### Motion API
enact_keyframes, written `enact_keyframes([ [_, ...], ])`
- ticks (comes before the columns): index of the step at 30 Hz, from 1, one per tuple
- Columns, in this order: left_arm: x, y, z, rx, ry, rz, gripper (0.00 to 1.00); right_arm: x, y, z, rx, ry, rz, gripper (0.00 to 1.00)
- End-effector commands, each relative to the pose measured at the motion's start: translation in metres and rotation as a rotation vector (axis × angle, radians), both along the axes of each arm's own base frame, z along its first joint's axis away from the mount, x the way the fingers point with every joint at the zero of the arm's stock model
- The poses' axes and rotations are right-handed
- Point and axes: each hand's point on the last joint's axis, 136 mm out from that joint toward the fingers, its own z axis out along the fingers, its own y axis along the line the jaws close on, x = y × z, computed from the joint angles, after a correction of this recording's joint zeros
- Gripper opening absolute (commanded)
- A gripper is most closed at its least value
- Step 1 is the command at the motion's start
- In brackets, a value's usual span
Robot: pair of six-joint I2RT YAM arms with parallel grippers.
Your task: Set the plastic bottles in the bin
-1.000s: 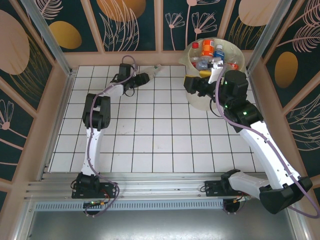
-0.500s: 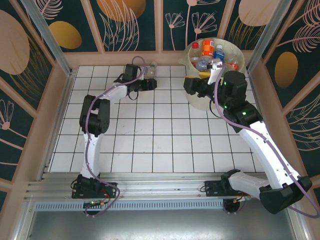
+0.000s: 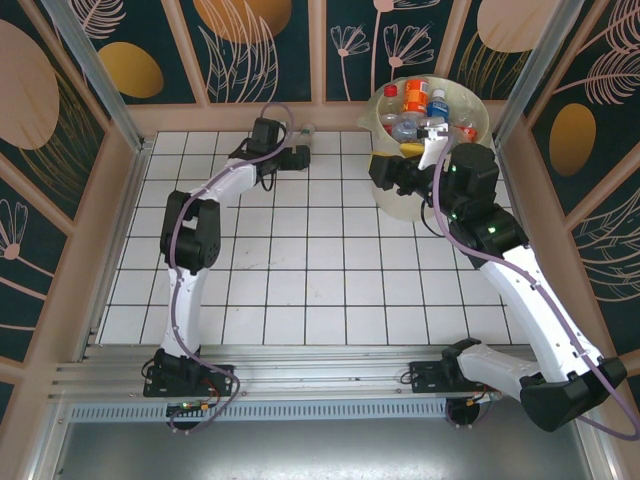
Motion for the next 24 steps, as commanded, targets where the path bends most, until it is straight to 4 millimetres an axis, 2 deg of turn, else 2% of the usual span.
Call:
enact_keyframes([
  [1, 0.014, -0.010, -0.016, 0.012, -0.031, -0.025, 0.98, -0.004, -0.002, 0.010, 0.015, -0.032, -0.006, 0.79],
  [5, 0.024, -0.016, -0.033, 0.004, -0.011, -0.031, 0.96, -0.005, -0.001, 0.010, 0.018, -0.032, -0.004, 0.79],
  [12, 0.033, -0.018, -0.057, -0.009, 0.003, 0.005, 0.84, -0.005, -0.002, 0.009, 0.016, -0.029, -0.007, 0.79],
  [20, 0.032, -0.028, -0.064, 0.018, -0.016, -0.026, 0.77, -0.003, -0.002, 0.004, 0.011, -0.018, -0.013, 0.79],
  [22, 0.032, -0.030, -0.062, 0.019, -0.024, -0.039, 0.74, -0.003, -0.002, 0.003, 0.010, -0.016, -0.012, 0.79],
  [24, 0.034, -0.030, -0.058, 0.020, -0.039, -0.041, 0.66, -0.003, -0.001, 0.002, 0.010, -0.013, -0.011, 0.79],
])
